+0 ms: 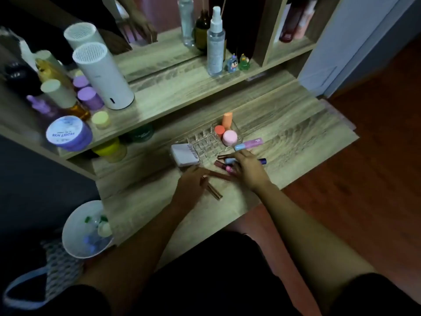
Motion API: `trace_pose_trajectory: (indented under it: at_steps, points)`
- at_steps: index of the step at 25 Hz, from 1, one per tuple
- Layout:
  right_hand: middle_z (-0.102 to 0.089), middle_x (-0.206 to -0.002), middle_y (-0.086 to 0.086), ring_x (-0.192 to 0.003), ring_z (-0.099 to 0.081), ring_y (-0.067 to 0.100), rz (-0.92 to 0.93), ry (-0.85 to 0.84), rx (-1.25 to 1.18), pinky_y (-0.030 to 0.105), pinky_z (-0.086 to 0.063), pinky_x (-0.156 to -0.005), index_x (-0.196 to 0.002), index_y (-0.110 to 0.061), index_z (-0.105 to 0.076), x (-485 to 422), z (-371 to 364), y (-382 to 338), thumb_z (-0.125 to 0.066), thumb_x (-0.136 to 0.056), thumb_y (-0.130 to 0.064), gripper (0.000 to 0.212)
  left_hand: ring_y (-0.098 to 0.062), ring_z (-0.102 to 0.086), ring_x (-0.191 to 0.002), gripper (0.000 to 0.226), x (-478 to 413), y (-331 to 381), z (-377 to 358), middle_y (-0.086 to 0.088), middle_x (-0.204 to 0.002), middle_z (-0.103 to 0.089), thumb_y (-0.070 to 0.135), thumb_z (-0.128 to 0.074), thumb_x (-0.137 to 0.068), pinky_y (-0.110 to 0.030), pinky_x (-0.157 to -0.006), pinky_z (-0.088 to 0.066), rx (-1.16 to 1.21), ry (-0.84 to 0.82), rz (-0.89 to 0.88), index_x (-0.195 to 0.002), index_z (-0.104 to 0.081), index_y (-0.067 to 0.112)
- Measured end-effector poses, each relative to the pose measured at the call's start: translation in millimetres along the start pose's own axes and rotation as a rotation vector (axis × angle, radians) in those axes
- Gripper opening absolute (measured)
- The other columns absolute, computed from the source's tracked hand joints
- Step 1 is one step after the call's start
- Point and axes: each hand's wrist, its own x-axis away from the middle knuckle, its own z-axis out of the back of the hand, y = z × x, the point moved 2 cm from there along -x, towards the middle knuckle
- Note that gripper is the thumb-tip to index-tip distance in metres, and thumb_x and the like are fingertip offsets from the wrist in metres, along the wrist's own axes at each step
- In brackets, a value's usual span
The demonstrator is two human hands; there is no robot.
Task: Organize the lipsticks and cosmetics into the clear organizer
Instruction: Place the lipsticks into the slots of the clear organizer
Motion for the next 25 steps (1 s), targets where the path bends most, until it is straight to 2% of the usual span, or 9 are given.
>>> trace_pose_trajectory:
  at_steps: [5,10,17,22,25]
  points:
    - [-0.067,-0.112,0.021,-0.106,-0.061,0.034,0.072,-0.061,0.124,0.04,-0.049,-0.089,-0.107,-0.002,-0.067,-25,5,1,-0.061,-0.077,-0.002,0.031,-0.033,-0.057,-0.101,0.027,-25,-2,-21,-0.022,-0.109,-0.062,-0.001,-0.052,-0.087,-0.04,-0.089,-0.047,-0.175,-0.078,-0.126,-0.111,-0.062,0.001]
    - [-0.062,-0.122,0.017,-0.115,-0.056,0.032,0.111,-0.191,0.317,0.042,-0.048,-0.096,-0.115,-0.008,-0.063,-43,-4,3,-0.057,-0.084,-0.005,0.032,-0.029,-0.057,-0.097,0.027,-39,-2,-32,-0.016,-0.109,-0.061,0.001,-0.052,-0.086,-0.036,-0.085,-0.048,-0.382,-0.156,-0.226,-0.11,-0.061,0.006]
    - [-0.066,-0.115,0.017,-0.107,-0.061,0.033,0.108,-0.257,0.412,0.044,-0.053,-0.089,-0.108,-0.008,-0.065,-51,0,5,-0.053,-0.086,-0.006,0.025,-0.029,-0.057,-0.099,0.026,-45,-5,-34,-0.017,-0.109,-0.061,-0.002,-0.052,-0.085,-0.037,-0.085,-0.049,-0.457,-0.235,-0.27,-0.109,-0.061,0.004]
    - [-0.068,-0.108,0.018,-0.103,-0.063,0.035,0.091,-0.286,0.454,0.04,-0.054,-0.085,-0.1,-0.007,-0.066,-58,-3,3,-0.057,-0.085,-0.009,0.018,-0.031,-0.056,-0.103,0.03,-49,-6,-33,-0.019,-0.115,-0.059,-0.005,-0.048,-0.086,-0.037,-0.087,-0.048,-0.495,-0.255,-0.327,-0.114,-0.055,0.001]
    - [-0.068,-0.109,0.017,-0.104,-0.063,0.035,0.106,-0.294,0.464,0.039,-0.053,-0.084,-0.103,-0.008,-0.066,-62,-3,2,-0.061,-0.083,-0.012,0.021,-0.03,-0.056,-0.105,0.03,-51,-6,-31,-0.019,-0.117,-0.058,-0.002,-0.047,-0.089,-0.036,-0.088,-0.048,-0.49,-0.258,-0.334,-0.119,-0.053,0.001]
